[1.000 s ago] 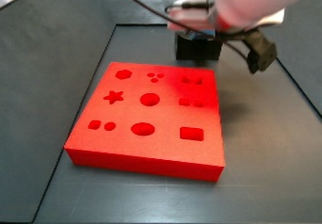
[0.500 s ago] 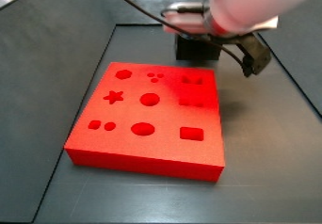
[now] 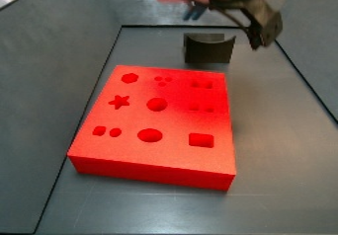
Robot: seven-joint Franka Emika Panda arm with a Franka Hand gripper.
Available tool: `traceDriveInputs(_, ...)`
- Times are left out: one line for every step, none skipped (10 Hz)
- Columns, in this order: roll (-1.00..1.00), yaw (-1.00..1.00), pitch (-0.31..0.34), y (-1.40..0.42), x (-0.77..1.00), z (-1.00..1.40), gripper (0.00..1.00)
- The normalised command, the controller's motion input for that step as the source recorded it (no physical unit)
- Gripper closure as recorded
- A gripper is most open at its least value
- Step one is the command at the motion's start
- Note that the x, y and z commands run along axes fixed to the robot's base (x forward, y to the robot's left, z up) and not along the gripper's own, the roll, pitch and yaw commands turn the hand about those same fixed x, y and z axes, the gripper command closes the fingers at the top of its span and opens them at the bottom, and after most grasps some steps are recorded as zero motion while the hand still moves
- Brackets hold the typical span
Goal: Pick up the double-square object. Move up. Rotate the double-square object. Place the double-square object on the fixture. Regrasp the double-square object. Move to above the board. Insert the double-square object.
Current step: Move to above the board.
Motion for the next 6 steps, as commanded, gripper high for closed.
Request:
traceDriveInputs(-0.03, -0.03, -0.043, -0.01, -0.26, 1.00, 1.00)
traceDriveInputs(-0.03, -0.05, -0.003, -0.01, -0.22, 1.00, 1.00)
traceDriveInputs(-0.04, -0.06, 0.024, -0.01, -0.19, 1.00, 1.00)
traceDriveInputs(-0.04, -0.05, 0.052, -0.01, -0.15, 0.91, 1.00)
traceDriveInputs(-0.03, -0.05, 0.070, -0.01, -0.12, 0.80, 1.00)
traceDriveInputs(-0.03, -0.02, 0.101, -0.02, -0.06, 0.51, 1.00)
